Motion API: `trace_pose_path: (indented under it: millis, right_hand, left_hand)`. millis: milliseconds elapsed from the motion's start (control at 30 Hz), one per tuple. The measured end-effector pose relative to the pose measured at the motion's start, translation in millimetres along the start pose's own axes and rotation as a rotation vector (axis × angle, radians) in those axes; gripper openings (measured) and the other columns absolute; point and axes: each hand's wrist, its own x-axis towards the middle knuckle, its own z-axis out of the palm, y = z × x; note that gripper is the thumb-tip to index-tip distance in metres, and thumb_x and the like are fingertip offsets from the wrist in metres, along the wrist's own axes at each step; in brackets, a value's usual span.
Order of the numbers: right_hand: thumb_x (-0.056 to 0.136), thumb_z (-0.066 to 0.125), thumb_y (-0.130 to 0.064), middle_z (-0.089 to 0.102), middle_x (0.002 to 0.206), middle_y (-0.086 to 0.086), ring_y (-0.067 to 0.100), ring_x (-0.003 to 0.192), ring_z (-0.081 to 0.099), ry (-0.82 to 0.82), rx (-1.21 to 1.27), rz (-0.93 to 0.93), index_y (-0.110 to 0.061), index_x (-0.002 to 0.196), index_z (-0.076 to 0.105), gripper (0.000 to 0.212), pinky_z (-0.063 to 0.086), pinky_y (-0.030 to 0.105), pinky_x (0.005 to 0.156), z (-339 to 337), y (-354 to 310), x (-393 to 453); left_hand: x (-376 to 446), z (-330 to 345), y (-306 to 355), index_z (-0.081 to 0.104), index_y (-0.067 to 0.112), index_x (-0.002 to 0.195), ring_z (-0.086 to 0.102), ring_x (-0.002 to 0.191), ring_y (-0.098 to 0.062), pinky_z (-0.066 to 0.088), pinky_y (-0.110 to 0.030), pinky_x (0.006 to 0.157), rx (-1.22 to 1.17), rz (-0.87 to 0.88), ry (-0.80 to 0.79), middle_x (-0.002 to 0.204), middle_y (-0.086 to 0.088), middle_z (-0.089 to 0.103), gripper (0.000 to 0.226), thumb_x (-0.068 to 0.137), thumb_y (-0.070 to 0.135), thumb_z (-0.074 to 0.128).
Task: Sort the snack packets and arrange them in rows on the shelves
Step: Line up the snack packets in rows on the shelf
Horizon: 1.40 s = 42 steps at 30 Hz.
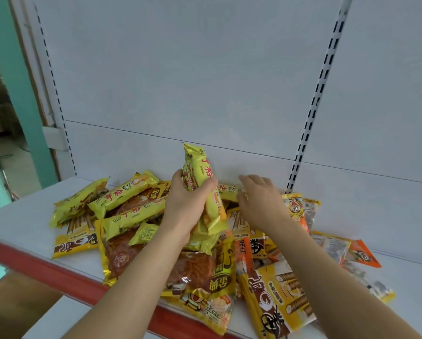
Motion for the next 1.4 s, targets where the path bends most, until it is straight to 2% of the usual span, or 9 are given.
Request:
trace_pose_path:
  millis: [133, 300, 467, 633, 767, 867, 1000, 1133, 1400]
  right_hand:
    - [0.097, 0.050, -0.025, 0.051, 0.141, 0.007, 0.030, 0.132, 0.041, -0.142, -0.298, -0.036, -0.019, 0.142, 0.046, 0.046, 0.037, 0.045, 0.109, 17, -2, 16]
    - [0.092, 0.056, -0.030, 0.051, 0.124, 0.008, 0.028, 0.115, 0.049, -0.091, -0.314, 0.002, -0.016, 0.123, 0.059, 0.035, 0.048, 0.041, 0.092, 12, -4, 20]
    - [0.086, 0.064, -0.039, 0.060, 0.094, -0.001, 0.017, 0.081, 0.058, 0.053, 0.321, 0.193, -0.018, 0.110, 0.045, 0.036, 0.047, 0.034, 0.061, -28, -17, -3]
    - [0.080, 0.068, -0.043, 0.070, 0.094, -0.003, 0.016, 0.081, 0.071, -0.005, 0.899, 0.288, -0.027, 0.118, 0.048, 0.046, 0.060, 0.047, 0.072, -49, -31, -44]
    - [0.090, 0.070, -0.034, 0.073, 0.092, -0.006, 0.012, 0.078, 0.073, 0.048, 1.026, 0.243, -0.034, 0.123, 0.051, 0.038, 0.063, 0.042, 0.071, -55, -18, -73]
    - [0.089, 0.073, -0.029, 0.074, 0.096, -0.010, 0.012, 0.083, 0.074, 0.107, 1.048, 0.268, -0.037, 0.123, 0.054, 0.040, 0.063, 0.043, 0.076, -63, 0, -96]
    - [0.086, 0.076, -0.025, 0.074, 0.092, -0.011, 0.007, 0.081, 0.073, 0.264, 0.984, 0.439, -0.032, 0.119, 0.060, 0.038, 0.062, 0.035, 0.075, -85, 34, -136]
    - [0.085, 0.075, -0.024, 0.074, 0.088, -0.012, 0.003, 0.077, 0.071, 0.361, 0.910, 0.563, -0.030, 0.115, 0.063, 0.033, 0.054, 0.021, 0.064, -117, 70, -187]
    - [0.083, 0.079, -0.020, 0.076, 0.088, -0.007, 0.011, 0.078, 0.074, 0.506, 0.835, 0.719, -0.027, 0.107, 0.066, 0.028, 0.061, 0.029, 0.067, -185, 165, -304]
  left_hand:
    - [-2, -6, 0, 0.057, 0.034, 0.129, 0.075, 0.095, -0.016, 0.061, -0.047, 0.089, 0.000, -0.024, -0.001, 0.110, 0.006, 0.074, 0.048, 0.088, 0.042, 0.078]
    - [-4, -11, -1, 0.045, 0.033, 0.147, 0.074, 0.098, -0.013, 0.060, -0.036, 0.077, 0.026, -0.013, 0.013, 0.117, 0.008, 0.071, 0.072, 0.085, 0.045, 0.080]
    - [-5, -7, 1, 0.040, 0.033, 0.151, 0.071, 0.103, -0.012, 0.057, -0.032, 0.078, 0.029, 0.005, 0.039, 0.121, 0.011, 0.068, 0.085, 0.080, 0.045, 0.086]
    - [-12, 19, 6, 0.042, 0.035, 0.145, 0.068, 0.111, -0.015, 0.059, -0.044, 0.095, 0.046, 0.061, 0.018, 0.127, 0.008, 0.067, 0.086, 0.073, 0.056, 0.085]
    - [-21, 44, 7, 0.044, 0.031, 0.145, 0.064, 0.117, -0.012, 0.055, -0.040, 0.099, 0.150, 0.187, 0.019, 0.121, 0.012, 0.068, 0.084, 0.076, 0.064, 0.080]
    - [-37, 67, 4, 0.048, 0.028, 0.144, 0.066, 0.103, 0.001, 0.057, -0.029, 0.089, 0.151, 0.221, -0.114, 0.113, 0.018, 0.068, 0.066, 0.088, 0.051, 0.075]
    - [-64, 110, 2, 0.055, 0.044, 0.125, 0.069, 0.107, -0.011, 0.057, -0.045, 0.097, 0.136, 0.160, -0.368, 0.113, 0.015, 0.072, 0.031, 0.095, 0.042, 0.062]
    - [-101, 157, -2, 0.063, 0.047, 0.119, 0.071, 0.109, -0.022, 0.056, -0.057, 0.097, 0.086, 0.081, -0.569, 0.110, 0.009, 0.076, 0.030, 0.094, 0.032, 0.055]
    - [-212, 278, -7, 0.049, 0.033, 0.143, 0.069, 0.101, -0.008, 0.060, -0.028, 0.076, 0.021, 0.134, -0.699, 0.114, 0.015, 0.064, 0.049, 0.099, 0.025, 0.068]
